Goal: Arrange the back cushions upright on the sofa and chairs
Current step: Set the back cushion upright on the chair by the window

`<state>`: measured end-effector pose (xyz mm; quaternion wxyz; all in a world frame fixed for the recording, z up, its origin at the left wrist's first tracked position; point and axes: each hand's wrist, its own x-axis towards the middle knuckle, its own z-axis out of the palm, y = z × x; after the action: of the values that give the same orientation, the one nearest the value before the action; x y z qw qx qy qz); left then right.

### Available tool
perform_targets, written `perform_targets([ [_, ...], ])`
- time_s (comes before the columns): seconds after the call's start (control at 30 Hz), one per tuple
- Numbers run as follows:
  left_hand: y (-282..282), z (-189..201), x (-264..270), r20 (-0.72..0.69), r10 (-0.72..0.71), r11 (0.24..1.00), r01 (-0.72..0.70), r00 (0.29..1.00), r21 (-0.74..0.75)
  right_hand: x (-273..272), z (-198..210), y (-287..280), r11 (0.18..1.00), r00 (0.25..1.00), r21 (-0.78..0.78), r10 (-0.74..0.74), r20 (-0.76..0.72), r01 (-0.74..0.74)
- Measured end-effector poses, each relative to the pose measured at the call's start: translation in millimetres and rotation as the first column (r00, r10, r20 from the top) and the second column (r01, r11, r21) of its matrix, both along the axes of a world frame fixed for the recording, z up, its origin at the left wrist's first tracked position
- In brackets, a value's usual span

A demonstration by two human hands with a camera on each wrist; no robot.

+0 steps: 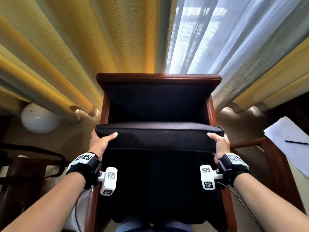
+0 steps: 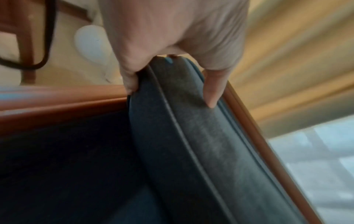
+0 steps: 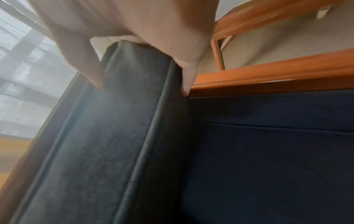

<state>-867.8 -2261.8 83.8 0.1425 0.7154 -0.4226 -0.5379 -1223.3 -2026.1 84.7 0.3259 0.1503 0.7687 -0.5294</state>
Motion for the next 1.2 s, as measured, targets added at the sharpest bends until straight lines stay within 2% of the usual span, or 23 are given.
perform_targets([
  [0.07, 2.8, 13.0, -12.0, 0.107, -0.121, 0.993, 0.119, 0.987, 0.025, -5.9, -7.6, -6.4, 0.996, 0.998, 0.064, 0.059, -0.032, -0.057],
  [0.13, -2.5, 12.5, -24.8, 0.233, -0.183, 0.983, 0.177, 0.955, 0.046, -2.7, 11.3, -21.5, 0.974, 0.987, 0.182, 0.147, -0.066, -0.133],
  [0.23, -23.1, 2.3, -47.1, 0.374, -0.178, 0.984, 0.174, 0.910, 0.047, -10.6, 16.3, -38.7, 0.931, 0.955, 0.312, 0.248, -0.162, -0.189],
  [0.37, -58.1, 1.5, -74.4, 0.451, -0.195, 0.979, 0.199, 0.871, 0.039, -30.4, 9.5, -65.7, 0.919, 0.932, 0.344, 0.283, -0.226, -0.195],
  [0.63, -147.3, 4.8, -130.7, 0.501, -0.217, 0.971, 0.236, 0.838, 0.027, -80.6, 21.8, -145.7, 0.874, 0.901, 0.398, 0.383, -0.205, -0.280],
  [0.73, -159.2, 3.7, -146.1, 0.517, -0.207, 0.974, 0.224, 0.831, 0.029, -94.7, 23.8, -166.5, 0.838, 0.894, 0.457, 0.413, -0.174, -0.298],
  [0.93, -165.4, 4.6, -154.8, 0.465, -0.188, 0.980, 0.193, 0.865, 0.035, -105.5, 23.0, -179.5, 0.798, 0.893, 0.517, 0.430, -0.130, -0.309],
  [1.1, -152.9, 0.5, -123.8, 0.399, -0.216, 0.971, 0.241, 0.891, -0.012, -94.6, 26.0, -156.3, 0.867, 0.931, 0.436, 0.334, -0.146, -0.243],
  [1.2, -128.7, -7.2, -100.2, 0.298, -0.121, 0.973, 0.173, 0.947, -0.154, -88.2, 12.2, -129.8, 0.963, 0.995, 0.253, 0.099, -0.031, -0.088],
])
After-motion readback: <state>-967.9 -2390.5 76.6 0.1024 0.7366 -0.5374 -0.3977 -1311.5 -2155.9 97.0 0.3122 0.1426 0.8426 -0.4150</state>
